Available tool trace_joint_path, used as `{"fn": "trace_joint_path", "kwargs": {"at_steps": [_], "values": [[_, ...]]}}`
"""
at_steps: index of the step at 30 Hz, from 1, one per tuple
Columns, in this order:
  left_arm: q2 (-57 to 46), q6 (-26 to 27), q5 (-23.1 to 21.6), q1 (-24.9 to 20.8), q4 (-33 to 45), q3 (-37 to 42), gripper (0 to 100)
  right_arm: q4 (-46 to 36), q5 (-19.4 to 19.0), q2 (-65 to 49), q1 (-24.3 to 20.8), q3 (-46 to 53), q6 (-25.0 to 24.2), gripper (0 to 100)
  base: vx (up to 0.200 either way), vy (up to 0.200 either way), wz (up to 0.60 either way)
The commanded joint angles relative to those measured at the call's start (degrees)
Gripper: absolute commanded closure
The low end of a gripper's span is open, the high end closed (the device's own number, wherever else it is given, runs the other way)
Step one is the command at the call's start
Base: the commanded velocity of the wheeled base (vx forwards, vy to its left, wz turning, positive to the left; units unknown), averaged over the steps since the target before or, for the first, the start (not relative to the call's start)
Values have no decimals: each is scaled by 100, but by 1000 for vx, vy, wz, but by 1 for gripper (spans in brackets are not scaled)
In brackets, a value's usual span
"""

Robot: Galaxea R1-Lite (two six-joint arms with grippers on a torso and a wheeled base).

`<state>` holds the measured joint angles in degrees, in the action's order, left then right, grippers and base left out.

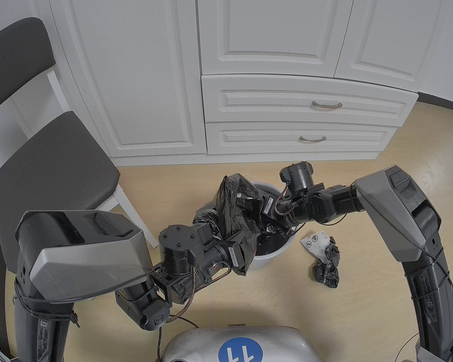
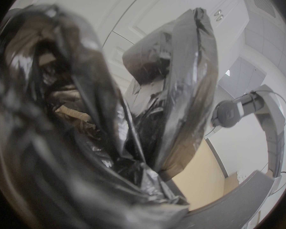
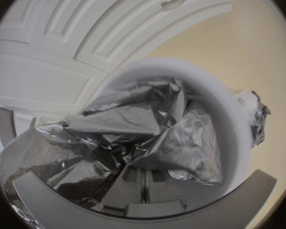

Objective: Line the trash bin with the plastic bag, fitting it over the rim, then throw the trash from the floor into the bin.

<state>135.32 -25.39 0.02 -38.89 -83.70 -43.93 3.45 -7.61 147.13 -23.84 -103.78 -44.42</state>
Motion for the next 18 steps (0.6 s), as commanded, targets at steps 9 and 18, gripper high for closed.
{"fn": "trace_joint_path", "kwargs": {"at_steps": [9, 18], "values": [[-84, 324, -90, -22, 1435, -713, 100, -899, -1138, -2215, 1101, 815, 839, 100, 0, 0, 0], [-427, 518, -90, -66, 2086, -941, 100, -846, -1340, -2733, 1453, 1097, 1041, 100, 0, 0, 0]]}}
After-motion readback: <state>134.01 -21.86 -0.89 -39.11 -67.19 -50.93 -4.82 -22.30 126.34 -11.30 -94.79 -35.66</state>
